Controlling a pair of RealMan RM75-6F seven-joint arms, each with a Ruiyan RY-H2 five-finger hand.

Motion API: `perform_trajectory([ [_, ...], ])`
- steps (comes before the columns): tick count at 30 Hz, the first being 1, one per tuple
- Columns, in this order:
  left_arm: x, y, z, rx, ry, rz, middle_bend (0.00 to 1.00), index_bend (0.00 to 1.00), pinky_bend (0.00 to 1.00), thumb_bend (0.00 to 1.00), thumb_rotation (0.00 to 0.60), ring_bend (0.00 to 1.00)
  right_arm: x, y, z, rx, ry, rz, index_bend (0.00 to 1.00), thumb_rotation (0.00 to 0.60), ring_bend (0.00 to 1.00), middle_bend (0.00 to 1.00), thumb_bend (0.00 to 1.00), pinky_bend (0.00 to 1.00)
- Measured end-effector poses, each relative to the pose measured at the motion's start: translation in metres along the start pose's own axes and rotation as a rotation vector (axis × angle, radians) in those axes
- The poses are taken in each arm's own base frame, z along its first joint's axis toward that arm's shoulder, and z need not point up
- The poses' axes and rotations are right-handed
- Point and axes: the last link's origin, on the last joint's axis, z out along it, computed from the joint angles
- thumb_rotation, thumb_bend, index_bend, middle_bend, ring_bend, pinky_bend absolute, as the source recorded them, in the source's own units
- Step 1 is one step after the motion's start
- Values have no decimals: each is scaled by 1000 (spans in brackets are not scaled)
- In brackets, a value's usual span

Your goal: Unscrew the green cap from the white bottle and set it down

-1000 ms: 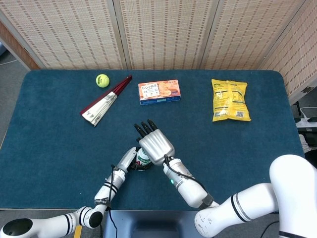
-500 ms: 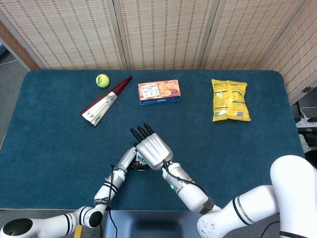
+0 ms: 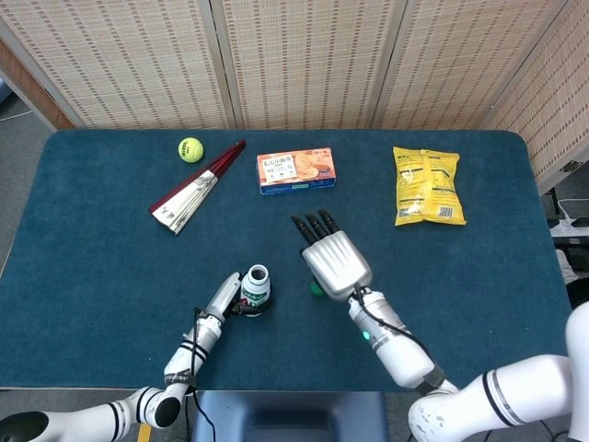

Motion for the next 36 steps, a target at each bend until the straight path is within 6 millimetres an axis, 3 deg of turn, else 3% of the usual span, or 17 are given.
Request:
perform_trajectory([
  [6, 3, -3, -11, -45, 32, -38, 689, 686, 51, 766, 600, 275, -31, 33, -18, -27, -58, -13, 593, 600, 0, 4, 264, 2],
  [10, 4, -6, -12, -49, 42, -44, 605, 636, 43, 747, 600, 218, -43, 47, -20, -41, -78, -3, 532, 600, 0, 6, 256, 2],
  [15, 3, -7, -12, -58, 40, -64, 365, 413, 12, 662, 600, 60, -44, 52, -22, -36, -79, 25, 351, 600, 0, 8, 255, 3],
  [19, 2, -7, -13, -79, 26, -47, 56, 57, 0, 504, 600, 0, -41, 55, -24, -40, -74, 30, 300, 600, 0, 0, 255, 2],
  [20, 1, -7, -13, -83, 21, -49, 16, 15, 0, 474, 600, 0, -40, 56, -24, -42, -75, 31, 294, 600, 0, 0, 255, 3],
  [26, 1, -4, -14, -123, 15, -87, 0, 0, 0, 355, 600, 0, -38, 58, -27, -52, -84, 33, 271, 600, 0, 0, 254, 2],
  [36, 3, 1, -18, -190, 3, -126, 0, 0, 0, 308, 600, 0, -32, 60, -30, -59, -80, 43, 255, 600, 0, 0, 254, 2],
])
